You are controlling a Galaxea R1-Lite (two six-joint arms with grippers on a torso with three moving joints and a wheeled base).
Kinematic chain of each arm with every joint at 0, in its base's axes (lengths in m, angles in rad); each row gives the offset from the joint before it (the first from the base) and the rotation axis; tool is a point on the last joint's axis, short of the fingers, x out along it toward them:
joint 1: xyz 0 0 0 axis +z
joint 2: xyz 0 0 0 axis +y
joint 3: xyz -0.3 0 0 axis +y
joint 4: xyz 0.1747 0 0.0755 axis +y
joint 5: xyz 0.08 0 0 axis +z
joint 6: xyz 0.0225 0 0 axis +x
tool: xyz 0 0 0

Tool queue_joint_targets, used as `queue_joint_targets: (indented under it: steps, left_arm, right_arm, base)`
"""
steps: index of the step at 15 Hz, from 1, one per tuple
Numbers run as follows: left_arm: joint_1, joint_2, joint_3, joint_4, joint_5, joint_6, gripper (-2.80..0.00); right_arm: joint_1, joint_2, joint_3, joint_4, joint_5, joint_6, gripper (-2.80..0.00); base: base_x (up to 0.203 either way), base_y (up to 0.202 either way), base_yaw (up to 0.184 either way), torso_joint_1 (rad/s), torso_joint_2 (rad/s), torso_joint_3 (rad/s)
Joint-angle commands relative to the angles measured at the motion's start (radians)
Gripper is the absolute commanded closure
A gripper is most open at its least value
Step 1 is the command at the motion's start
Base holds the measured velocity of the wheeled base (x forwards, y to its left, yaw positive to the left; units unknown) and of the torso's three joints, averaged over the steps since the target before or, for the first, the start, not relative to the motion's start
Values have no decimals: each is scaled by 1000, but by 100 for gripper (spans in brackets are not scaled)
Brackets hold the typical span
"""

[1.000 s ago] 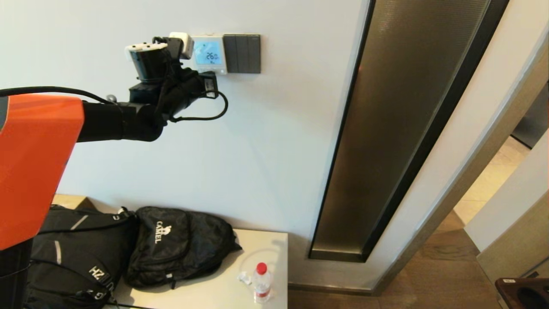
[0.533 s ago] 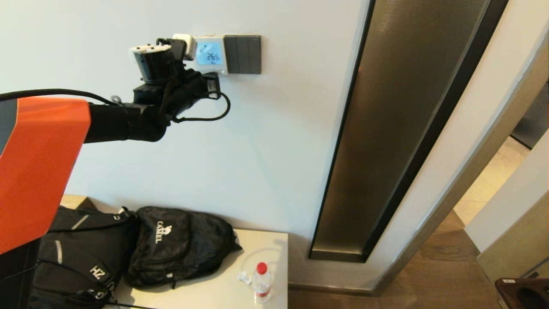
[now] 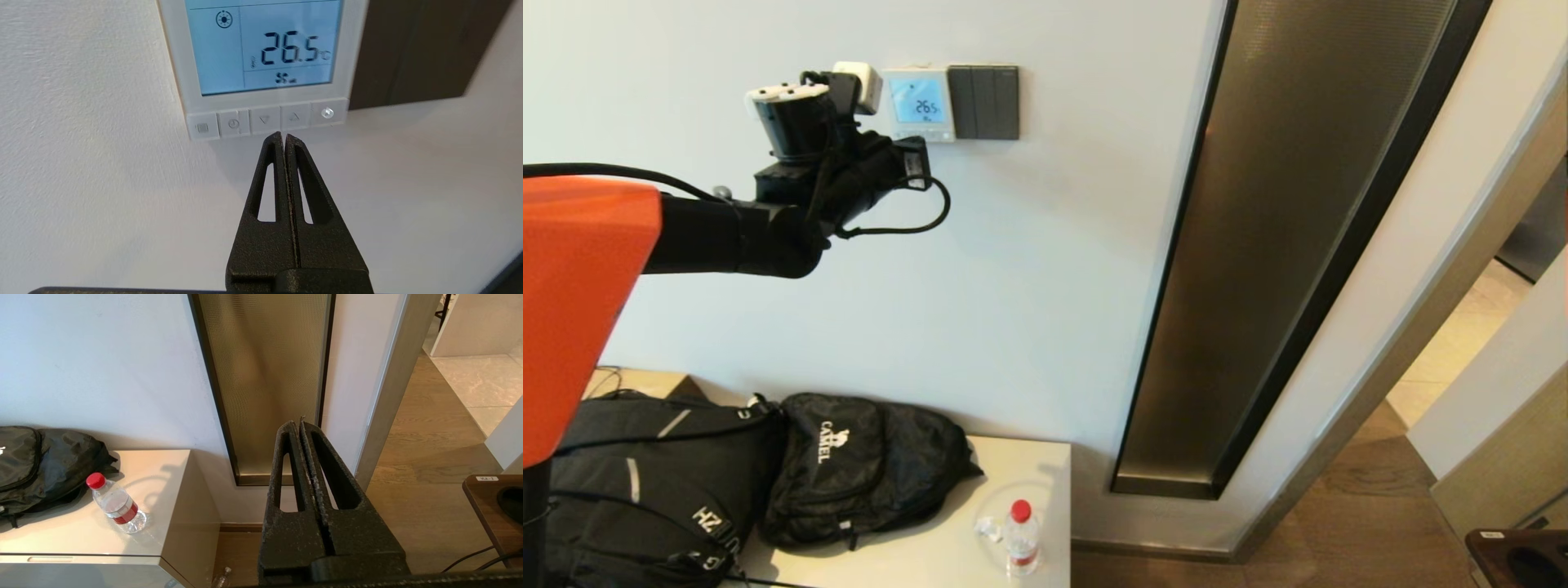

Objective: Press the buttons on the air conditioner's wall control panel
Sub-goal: Press the temperature increase button, then turn off the central air conditioner

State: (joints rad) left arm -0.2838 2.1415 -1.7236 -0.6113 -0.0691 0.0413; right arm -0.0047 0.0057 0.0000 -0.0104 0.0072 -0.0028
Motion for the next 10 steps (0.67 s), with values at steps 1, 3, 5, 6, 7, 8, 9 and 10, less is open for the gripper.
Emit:
queue_joint_targets:
  steps: [1,3,5,6,7,8,9,10]
  left_arm:
    - [0,-112,146,-54,-2,1,0]
    - [10,-205,303,-121,-5,1,0]
    - [28,-304,476,-189,-8,1,0]
    - [38,-358,569,-224,-10,1,0]
    - [50,-416,670,-260,-11,1,0]
    - [63,-479,764,-288,-11,0,0]
    - [75,-554,858,-307,-12,-1,0]
    - [84,-633,951,-316,-12,-2,0]
  right_arm:
    - [0,0,2,0,0,0,0]
    - [0,0,2,0,0,0,0]
    - [0,0,2,0,4,0,0]
    - [0,-1,2,0,4,0,0]
    - [0,-1,2,0,4,0,0]
    - [0,0,2,0,4,0,0]
    - [0,-1,2,0,4,0,0]
    - [0,0,2,0,4,0,0]
  base:
    - [0,0,0,0,0,0]
    - [0,0,0,0,0,0]
    - [0,0,0,0,0,0]
    - [0,0,0,0,0,0]
    - [0,0,0,0,0,0]
    - [0,0,0,0,0,0]
    - [0,0,0,0,0,0]
    - [0,0,0,0,0,0]
